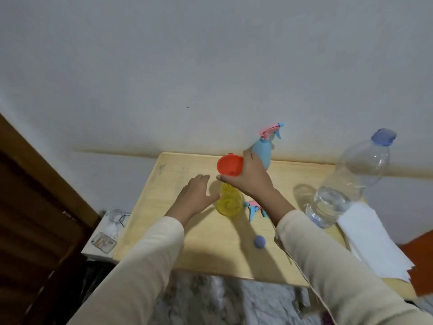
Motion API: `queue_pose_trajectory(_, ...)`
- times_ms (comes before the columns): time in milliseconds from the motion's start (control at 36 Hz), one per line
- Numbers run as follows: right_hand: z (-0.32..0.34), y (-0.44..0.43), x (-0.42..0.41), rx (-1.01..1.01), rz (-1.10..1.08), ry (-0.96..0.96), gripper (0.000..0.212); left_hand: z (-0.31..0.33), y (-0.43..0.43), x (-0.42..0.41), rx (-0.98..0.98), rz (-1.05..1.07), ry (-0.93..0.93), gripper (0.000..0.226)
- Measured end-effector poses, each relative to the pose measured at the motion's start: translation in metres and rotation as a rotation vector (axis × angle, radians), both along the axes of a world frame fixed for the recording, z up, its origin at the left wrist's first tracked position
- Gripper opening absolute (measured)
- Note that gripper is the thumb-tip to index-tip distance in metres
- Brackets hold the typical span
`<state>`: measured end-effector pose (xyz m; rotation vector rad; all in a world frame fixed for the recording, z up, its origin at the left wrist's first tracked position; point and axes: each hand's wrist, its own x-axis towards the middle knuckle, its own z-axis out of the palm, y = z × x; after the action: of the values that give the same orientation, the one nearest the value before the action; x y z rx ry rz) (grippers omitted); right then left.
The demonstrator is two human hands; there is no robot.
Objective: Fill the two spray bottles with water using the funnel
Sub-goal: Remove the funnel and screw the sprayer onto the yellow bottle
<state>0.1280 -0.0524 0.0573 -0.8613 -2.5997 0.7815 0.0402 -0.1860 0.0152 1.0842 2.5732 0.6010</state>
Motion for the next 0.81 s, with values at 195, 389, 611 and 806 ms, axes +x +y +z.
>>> queue_pose_trajectory(195,-0.012,0.010,-0.015,-0.062,0.029,0.008,0.085,-0.023,0.023,0.003,0.129,-0.018,-0.174,0.047)
queue_pose_trajectory(389,-0.012,0.018,-0.016,-0.109,0.084,0.030,0.085,-0.035,0.040,0.004,0.229,-0.010,-0.307,0.041)
queue_pose_trajectory(611,-0.008,0.022,-0.013,-0.118,0.126,0.021,0.084,-0.052,0.048,0.004,0.295,0.087,-0.349,0.053)
queue_pose_trajectory(806,-0.004,0.023,-0.012,-0.115,0.151,0.015,0.085,-0.059,0.050,0.005,0.382,0.118,-0.414,0.060)
